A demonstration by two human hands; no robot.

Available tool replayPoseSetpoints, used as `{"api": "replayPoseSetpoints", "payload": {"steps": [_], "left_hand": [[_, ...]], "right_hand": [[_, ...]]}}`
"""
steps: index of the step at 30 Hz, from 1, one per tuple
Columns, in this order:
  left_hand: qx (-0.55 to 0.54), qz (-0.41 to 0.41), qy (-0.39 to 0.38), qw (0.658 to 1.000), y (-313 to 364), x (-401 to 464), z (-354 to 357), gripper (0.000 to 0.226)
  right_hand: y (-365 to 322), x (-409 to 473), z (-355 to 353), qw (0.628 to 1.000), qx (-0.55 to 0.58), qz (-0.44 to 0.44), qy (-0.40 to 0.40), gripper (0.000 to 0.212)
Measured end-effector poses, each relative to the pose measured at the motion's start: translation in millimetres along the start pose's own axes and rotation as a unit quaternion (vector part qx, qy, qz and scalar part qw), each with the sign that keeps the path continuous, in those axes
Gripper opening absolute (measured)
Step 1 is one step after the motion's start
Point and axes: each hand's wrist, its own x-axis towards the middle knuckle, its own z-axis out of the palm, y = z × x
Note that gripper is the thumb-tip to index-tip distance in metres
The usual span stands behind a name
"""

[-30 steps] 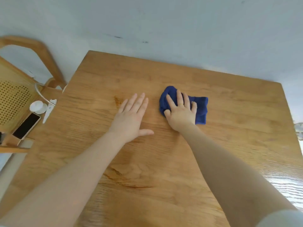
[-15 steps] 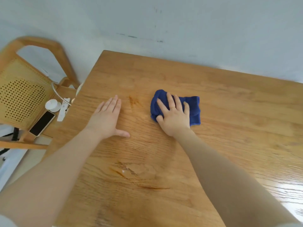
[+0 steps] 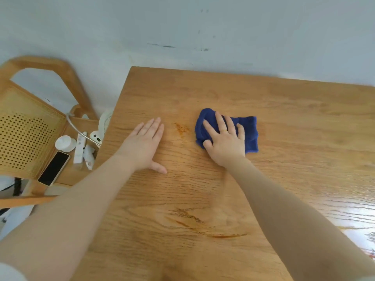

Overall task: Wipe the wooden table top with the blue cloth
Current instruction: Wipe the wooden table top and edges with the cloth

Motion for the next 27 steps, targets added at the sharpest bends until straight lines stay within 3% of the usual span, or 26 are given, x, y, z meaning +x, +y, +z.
{"api": "replayPoseSetpoints", "payload": {"steps": [3,11,18,23,27], "left_hand": [[-0.014,-0.014,0.004,1.000,-2.0,0.9,4.7,0.138],[-0.080,0.017,0.002,0.997,-7.5,3.8,6.6,0.136],[-0.094,0.020,0.021,0.995,-9.9,8.4,13.4,0.138],[-0.119,0.029,0.030,0.992,-11.8,6.9,16.5,0.138],[-0.123,0.032,0.039,0.991,-12.2,8.5,16.3,0.137]], "right_hand": [[-10.8,11.9,-1.8,0.999,0.005,0.052,-0.009,0.054],[-42.4,-51.5,15.0,0.997,-0.023,-0.069,-0.016,0.069],[-48.0,16.6,5.2,0.995,0.003,0.096,0.008,0.055],[-67.4,-45.5,25.0,0.999,-0.028,0.006,0.029,0.063],[-66.9,-44.0,23.2,1.000,-0.022,-0.008,0.006,0.066]]}}
